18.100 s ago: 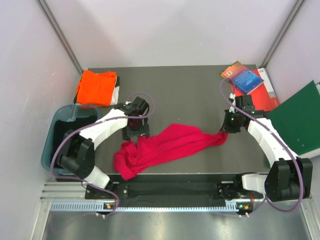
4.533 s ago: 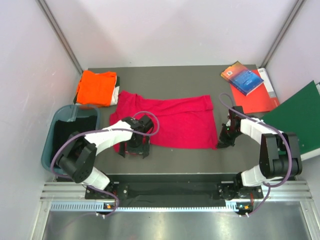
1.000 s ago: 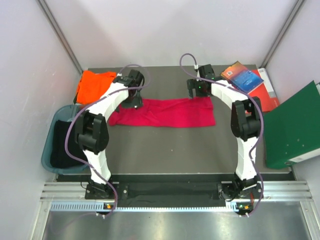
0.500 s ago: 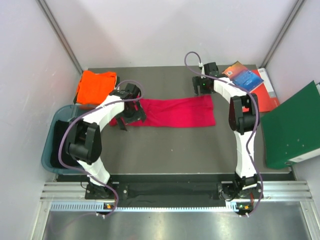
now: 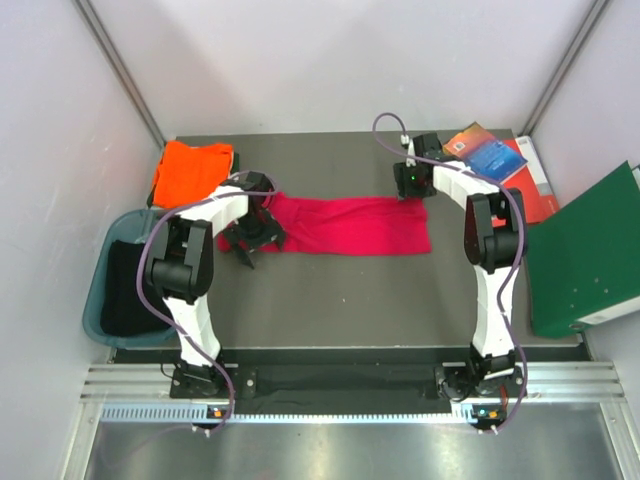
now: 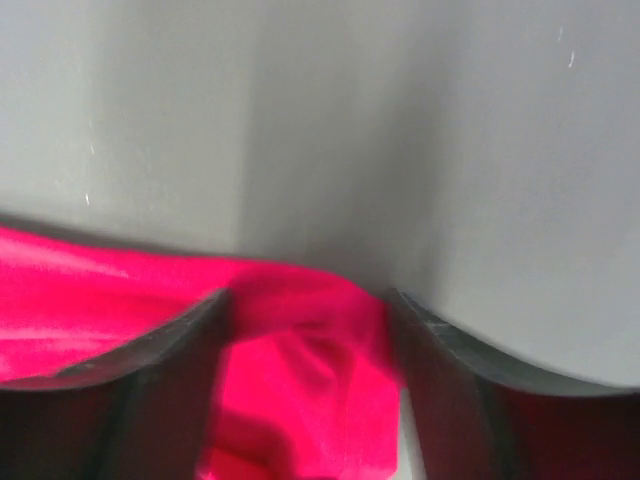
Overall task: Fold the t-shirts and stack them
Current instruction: Rotate the tshirt 90 degrees
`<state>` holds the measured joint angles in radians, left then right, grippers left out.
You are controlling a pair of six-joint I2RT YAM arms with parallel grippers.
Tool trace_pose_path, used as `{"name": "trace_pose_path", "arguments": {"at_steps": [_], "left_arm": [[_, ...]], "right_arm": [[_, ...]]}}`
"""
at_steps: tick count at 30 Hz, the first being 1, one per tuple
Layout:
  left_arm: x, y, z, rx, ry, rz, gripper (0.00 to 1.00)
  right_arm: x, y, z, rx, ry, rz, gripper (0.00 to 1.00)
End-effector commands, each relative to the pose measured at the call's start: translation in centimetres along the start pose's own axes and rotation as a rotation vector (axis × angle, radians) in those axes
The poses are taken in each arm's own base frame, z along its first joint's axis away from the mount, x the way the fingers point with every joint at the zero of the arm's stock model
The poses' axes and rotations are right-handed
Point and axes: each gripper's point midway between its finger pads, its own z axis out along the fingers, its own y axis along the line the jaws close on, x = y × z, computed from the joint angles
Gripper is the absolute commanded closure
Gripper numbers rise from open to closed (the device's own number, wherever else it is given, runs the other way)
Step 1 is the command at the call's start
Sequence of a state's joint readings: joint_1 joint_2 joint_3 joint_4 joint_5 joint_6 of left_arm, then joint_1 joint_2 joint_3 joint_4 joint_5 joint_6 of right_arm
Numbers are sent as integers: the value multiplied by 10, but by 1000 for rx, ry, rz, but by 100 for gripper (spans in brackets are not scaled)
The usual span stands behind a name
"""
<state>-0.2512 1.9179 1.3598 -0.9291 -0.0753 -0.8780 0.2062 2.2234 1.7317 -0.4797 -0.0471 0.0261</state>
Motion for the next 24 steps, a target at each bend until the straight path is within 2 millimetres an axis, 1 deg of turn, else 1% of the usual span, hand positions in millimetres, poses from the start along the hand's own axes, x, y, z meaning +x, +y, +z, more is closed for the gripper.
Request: {"name": "trace_pose_path", "arguments": {"at_steps": [1, 2, 3, 4, 5, 6, 7, 8, 9, 10, 11, 12, 13, 14, 15, 16, 17, 18, 19, 20, 21, 22, 23, 24], "left_arm": [[-12, -18, 3, 70, -11, -41, 13], [-14, -18, 5, 61, -10, -38, 29], [-15, -17, 12, 43, -5, -34, 45], [-20, -20, 10, 40, -15, -23, 64], [-24, -18, 12, 18, -33, -17, 97], [-27, -17, 16, -2, -34, -13, 100], [-33, -20, 11, -8, -47, -6, 100], [-38, -19, 16, -32, -58, -1, 100], [-42, -20, 16, -40, -64, 3, 100], [-51, -29, 10, -25, -90, 7, 100], [-53, -30, 14, -39, -84, 10, 100], [-58, -32, 15, -43, -95, 11, 100], [-66, -42, 9, -22, -115, 13, 100], [-67, -43, 16, -36, -106, 17, 100], [-71, -47, 17, -35, -109, 18, 100], [-80, -58, 11, -7, -129, 20, 100], [-80, -64, 18, -5, -119, 32, 100], [-83, -71, 18, 6, -125, 41, 100], [-91, -86, 10, 48, -148, 60, 100], [-88, -95, 19, 47, -138, 84, 100], [-98, -112, 7, 88, -172, 104, 100], [-98, -123, 6, 110, -172, 122, 100], [-92, -135, 19, 111, -156, 151, 100], [-99, -156, 5, 171, -185, 170, 100]], "right_arm": [[55, 3, -5, -23, 181, 37, 49], [59, 3, -4, -26, 199, 40, 59], [65, 3, -4, -16, 227, 44, 83], [70, 3, -6, -14, 245, 50, 92], [73, 2, -7, -7, 256, 53, 98], [73, -3, -11, 19, 261, 59, 100], [80, -4, -16, 33, 295, 65, 100], [77, -5, -22, 43, 294, 67, 100], [78, -8, -27, 62, 302, 72, 100], [78, -11, -33, 87, 305, 73, 100], [81, -12, -44, 94, 321, 77, 100], [82, -14, -50, 118, 326, 81, 100], [86, -16, -55, 128, 335, 87, 100], [92, -15, -67, 134, 355, 90, 100], [96, -16, -72, 142, 366, 101, 100], [101, -14, -78, 140, 382, 111, 100], [111, -12, -88, 137, 410, 121, 100], [117, -8, -94, 123, 426, 135, 100], [133, -6, -99, 119, 461, 146, 100], [133, -3, -109, 112, 448, 168, 100], [138, 0, -115, 102, 458, 175, 100], [153, 6, -120, 80, 489, 189, 100], [152, 11, -130, 64, 472, 194, 100], [158, 17, -136, 48, 486, 199, 100]]}}
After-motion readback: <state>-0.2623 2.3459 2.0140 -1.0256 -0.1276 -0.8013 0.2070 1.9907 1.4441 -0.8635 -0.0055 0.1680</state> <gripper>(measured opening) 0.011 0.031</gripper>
